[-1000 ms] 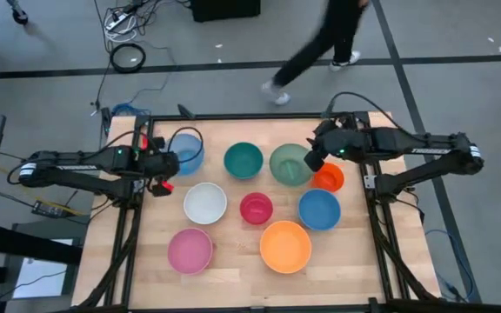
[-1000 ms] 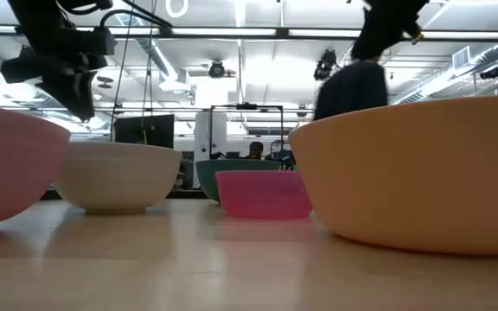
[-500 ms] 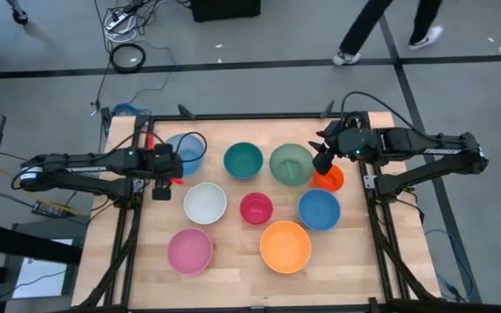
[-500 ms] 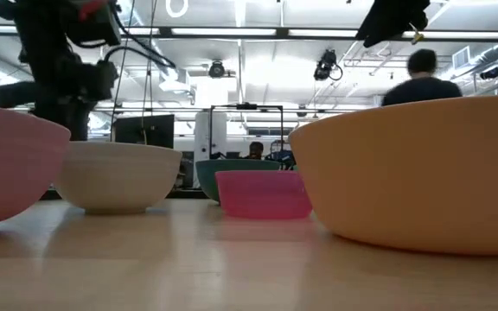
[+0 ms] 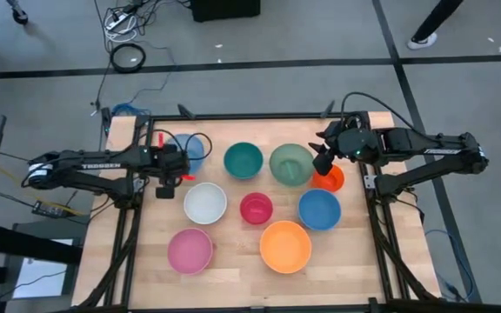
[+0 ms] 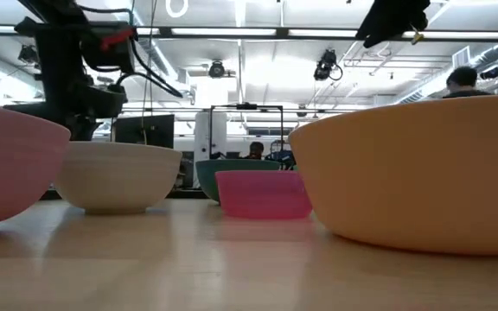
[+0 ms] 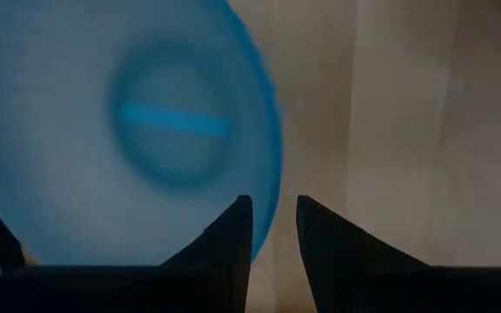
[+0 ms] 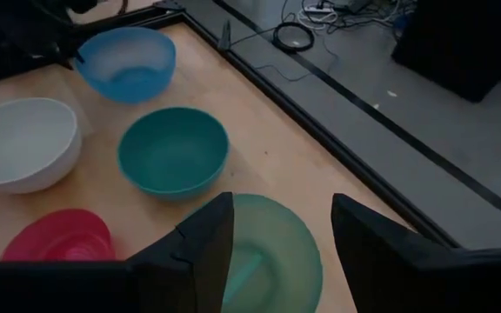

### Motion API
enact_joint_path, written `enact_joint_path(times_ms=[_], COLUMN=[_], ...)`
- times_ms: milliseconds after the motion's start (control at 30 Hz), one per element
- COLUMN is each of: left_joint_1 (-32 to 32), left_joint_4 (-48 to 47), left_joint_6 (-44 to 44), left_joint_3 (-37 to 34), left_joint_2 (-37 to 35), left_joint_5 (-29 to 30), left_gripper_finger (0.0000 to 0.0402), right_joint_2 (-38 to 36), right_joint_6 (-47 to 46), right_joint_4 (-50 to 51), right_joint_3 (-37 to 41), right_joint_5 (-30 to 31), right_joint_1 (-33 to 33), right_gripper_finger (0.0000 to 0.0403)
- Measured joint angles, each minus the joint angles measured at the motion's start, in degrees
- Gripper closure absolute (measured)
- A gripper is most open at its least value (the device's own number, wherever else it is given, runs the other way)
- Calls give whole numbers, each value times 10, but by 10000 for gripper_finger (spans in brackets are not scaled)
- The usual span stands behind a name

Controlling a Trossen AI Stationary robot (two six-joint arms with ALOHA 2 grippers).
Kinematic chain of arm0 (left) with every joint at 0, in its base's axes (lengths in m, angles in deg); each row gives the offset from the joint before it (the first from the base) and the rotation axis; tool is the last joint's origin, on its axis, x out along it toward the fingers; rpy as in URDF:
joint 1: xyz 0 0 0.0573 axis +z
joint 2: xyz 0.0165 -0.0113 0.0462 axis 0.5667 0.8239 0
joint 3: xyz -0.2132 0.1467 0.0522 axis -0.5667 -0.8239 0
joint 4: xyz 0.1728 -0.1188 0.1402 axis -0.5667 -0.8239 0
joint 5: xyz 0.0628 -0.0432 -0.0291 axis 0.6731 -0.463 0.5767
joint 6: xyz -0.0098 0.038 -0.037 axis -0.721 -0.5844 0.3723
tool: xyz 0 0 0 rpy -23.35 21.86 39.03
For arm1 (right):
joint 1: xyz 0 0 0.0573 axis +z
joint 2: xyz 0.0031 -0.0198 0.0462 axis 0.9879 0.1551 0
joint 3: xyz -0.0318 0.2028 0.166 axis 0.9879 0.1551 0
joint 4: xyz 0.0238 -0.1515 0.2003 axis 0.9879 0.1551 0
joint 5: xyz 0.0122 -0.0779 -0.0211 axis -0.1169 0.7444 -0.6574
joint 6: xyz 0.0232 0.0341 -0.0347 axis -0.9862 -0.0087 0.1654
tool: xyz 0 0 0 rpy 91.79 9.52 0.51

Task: Nest bowls inside each other
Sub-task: Stack the light blue bowl on top of the light green bowl

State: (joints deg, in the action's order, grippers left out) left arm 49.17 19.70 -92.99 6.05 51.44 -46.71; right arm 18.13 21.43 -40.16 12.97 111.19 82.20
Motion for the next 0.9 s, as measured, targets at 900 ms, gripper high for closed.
enact_joint_path(times_ms=[900], left_joint_1=[30], left_joint_4=[-15], left_joint_6=[-72], left_joint_3=[174], left_joint_2=[87], left_joint_5=[56], left_gripper_finger=[393], right_joint_2=[0], right_joint_6=[-2], right_joint_4=[28], right_joint_3=[1], right_joint_5=[18], right_joint_1=[15], right_gripper_finger=[227])
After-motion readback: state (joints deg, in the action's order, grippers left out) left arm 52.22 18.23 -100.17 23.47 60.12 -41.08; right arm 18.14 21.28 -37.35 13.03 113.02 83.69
